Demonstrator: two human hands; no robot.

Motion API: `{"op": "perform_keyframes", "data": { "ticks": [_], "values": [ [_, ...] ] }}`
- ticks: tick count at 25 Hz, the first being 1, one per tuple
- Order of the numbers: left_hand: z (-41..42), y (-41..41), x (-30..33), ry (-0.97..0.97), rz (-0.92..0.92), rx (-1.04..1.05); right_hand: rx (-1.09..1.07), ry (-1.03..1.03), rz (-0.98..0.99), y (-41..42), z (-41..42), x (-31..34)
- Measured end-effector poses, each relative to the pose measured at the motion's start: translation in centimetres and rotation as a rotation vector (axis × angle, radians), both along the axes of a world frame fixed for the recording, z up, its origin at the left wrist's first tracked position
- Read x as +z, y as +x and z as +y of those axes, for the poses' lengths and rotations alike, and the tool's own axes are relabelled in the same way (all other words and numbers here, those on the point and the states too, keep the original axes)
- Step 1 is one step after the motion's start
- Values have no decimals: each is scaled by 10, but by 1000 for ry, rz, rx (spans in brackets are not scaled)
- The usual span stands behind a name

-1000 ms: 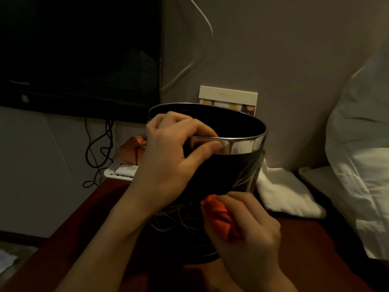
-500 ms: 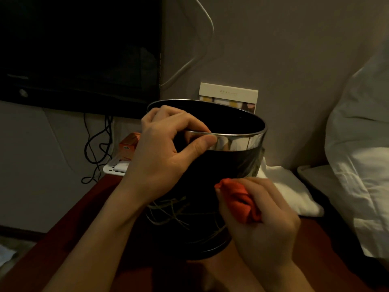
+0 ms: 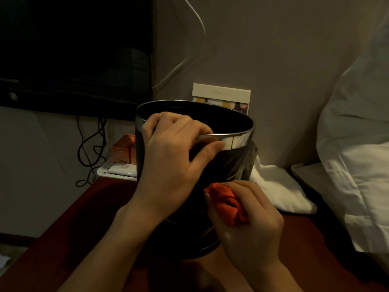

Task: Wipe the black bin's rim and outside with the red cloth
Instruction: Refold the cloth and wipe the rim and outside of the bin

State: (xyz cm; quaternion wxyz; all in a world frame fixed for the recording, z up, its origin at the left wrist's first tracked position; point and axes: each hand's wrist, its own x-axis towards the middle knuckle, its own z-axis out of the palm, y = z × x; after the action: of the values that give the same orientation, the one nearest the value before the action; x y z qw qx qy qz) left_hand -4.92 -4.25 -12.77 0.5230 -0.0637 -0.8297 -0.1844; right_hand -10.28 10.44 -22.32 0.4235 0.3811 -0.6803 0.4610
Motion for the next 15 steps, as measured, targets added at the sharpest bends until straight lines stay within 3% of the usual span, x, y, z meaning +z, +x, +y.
{"op": "perform_keyframes", "data": {
  "ticks": [8, 15],
  "values": [
    [-13, 5, 4, 111, -3, -110, -120, -174, 1, -1, 24, 46],
    [-13, 6, 4, 117, -14, -132, -13, 16, 7, 15, -1, 25]
  ]
}}
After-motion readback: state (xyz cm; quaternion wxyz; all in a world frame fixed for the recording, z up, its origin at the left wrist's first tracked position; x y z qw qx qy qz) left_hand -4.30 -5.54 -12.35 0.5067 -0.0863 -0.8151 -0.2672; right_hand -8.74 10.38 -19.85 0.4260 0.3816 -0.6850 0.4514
